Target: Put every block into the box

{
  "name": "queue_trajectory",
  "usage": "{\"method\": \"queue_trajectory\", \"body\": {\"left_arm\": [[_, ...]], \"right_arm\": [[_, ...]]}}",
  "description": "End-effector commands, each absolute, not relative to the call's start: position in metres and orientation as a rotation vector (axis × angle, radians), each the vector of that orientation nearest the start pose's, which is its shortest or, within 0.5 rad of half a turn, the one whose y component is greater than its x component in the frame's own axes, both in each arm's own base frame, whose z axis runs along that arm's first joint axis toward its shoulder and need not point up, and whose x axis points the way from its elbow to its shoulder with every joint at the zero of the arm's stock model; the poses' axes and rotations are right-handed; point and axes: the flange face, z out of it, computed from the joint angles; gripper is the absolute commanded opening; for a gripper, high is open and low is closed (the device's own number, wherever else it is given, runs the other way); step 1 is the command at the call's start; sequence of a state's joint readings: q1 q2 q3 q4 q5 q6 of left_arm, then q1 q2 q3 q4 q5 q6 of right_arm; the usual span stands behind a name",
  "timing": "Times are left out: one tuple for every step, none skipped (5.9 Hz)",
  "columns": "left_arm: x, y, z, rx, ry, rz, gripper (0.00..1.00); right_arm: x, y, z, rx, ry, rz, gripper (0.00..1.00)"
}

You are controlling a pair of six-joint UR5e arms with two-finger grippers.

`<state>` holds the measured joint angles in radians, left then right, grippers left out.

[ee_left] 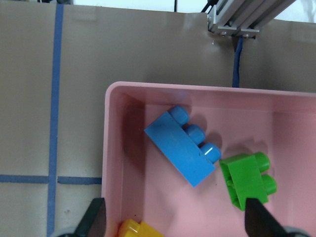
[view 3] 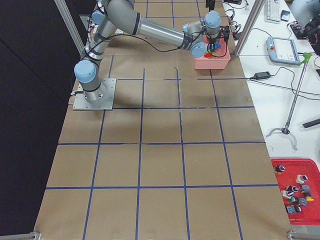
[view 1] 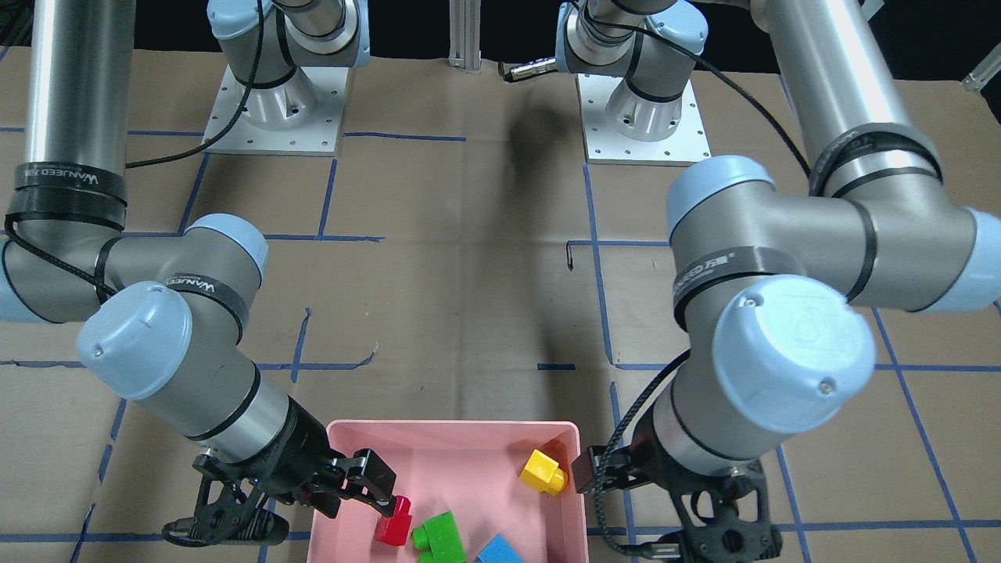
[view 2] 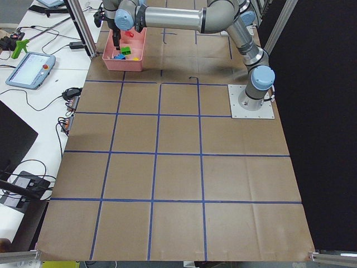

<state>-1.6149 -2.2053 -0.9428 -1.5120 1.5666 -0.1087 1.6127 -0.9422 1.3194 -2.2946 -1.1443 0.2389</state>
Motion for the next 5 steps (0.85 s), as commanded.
{"method": "queue_trajectory", "body": {"left_arm": [[-0.133,-0.660,0.458,0.010,3.156,-0.065,0.99],[-0.131,-0.605,0.479,0.089,3.150,-0.073,0.99],[-0.117,-0.562,0.487,0.090,3.149,-0.069,0.99],[-0.109,-0.538,0.484,0.066,3.155,-0.053,0.99],[-0.111,-0.521,0.475,0.066,3.153,-0.033,0.99]], "right_arm": [[0.206,-0.732,0.310,0.162,2.647,-0.378,1.00],[0.206,-0.730,0.308,0.148,2.651,-0.377,1.00],[0.198,-0.727,0.322,0.158,2.668,-0.392,1.00],[0.175,-0.716,0.352,0.165,2.714,-0.411,1.00],[0.144,-0.694,0.370,-0.057,2.876,-0.289,1.00]]}}
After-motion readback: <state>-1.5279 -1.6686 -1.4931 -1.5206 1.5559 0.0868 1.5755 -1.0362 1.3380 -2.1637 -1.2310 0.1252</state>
